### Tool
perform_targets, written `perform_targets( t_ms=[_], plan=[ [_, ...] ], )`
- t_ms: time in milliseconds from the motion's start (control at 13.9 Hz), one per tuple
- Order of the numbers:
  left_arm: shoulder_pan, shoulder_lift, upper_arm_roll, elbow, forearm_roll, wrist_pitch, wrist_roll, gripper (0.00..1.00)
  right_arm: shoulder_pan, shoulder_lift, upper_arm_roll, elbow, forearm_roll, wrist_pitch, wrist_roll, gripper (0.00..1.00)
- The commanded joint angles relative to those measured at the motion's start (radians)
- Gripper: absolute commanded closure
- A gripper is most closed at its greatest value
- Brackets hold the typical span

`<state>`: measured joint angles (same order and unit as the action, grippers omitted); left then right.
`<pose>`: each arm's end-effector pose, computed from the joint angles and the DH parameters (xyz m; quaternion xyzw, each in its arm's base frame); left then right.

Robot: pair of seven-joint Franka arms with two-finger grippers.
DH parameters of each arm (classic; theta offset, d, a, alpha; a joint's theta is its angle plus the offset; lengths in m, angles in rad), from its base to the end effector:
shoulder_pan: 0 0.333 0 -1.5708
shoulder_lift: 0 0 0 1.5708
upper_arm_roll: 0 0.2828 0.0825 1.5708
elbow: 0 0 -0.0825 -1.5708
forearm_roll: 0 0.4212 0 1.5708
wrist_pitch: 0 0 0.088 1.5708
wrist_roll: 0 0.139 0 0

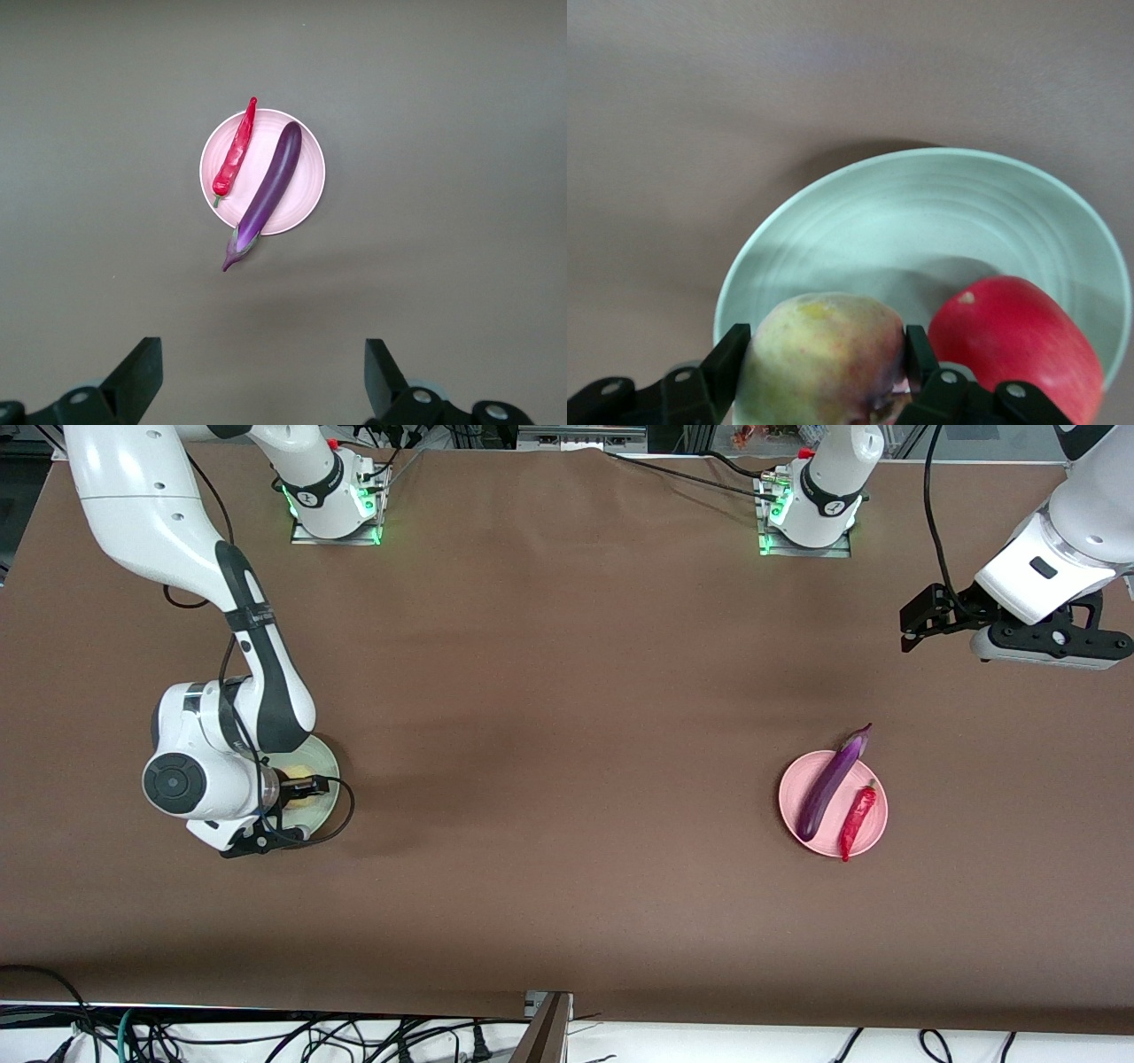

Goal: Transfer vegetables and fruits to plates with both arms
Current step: 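Lower the peach beside the red apple and open the right gripper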

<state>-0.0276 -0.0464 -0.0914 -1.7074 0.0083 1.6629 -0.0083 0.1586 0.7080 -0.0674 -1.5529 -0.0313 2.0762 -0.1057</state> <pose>0.5804 -0.0691 0.5246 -0.9984 0.0557 -0.0012 0.0062 0.6824 0.0625 0.1380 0.9888 0.1126 -0.0918 0.0348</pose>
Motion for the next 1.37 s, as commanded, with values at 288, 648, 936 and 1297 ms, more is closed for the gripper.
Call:
perform_targets(
  t_ms=[288, 648, 936, 1297],
  plan=[
    [-0.006, 0.002, 0.004, 0.009, 0.027, 0.002, -0.004, 0.0, -0.018, -0.012, 0.008, -0.001, 0.014, 0.019, -0.019, 0.0],
    [-0.003, 0.002, 0.004, 0.009, 0.027, 0.0, -0.002, 0.0, -0.018, -0.151, 0.006, 0.129, 0.005, -0.249, -0.022, 0.0],
    [-0.003, 0.002, 0.004, 0.009, 0.027, 0.002, -0.002, 0.0, -0.016, -0.266, 0.006, 0.229, 0.016, -0.502, -0.017, 0.0],
    [-0.003, 0.002, 0.004, 0.009, 0.027, 0.0, -0.004, 0.0, -0.002, -0.413, 0.018, 0.232, 0.013, -0.633, -0.006, 0.0]
  ],
)
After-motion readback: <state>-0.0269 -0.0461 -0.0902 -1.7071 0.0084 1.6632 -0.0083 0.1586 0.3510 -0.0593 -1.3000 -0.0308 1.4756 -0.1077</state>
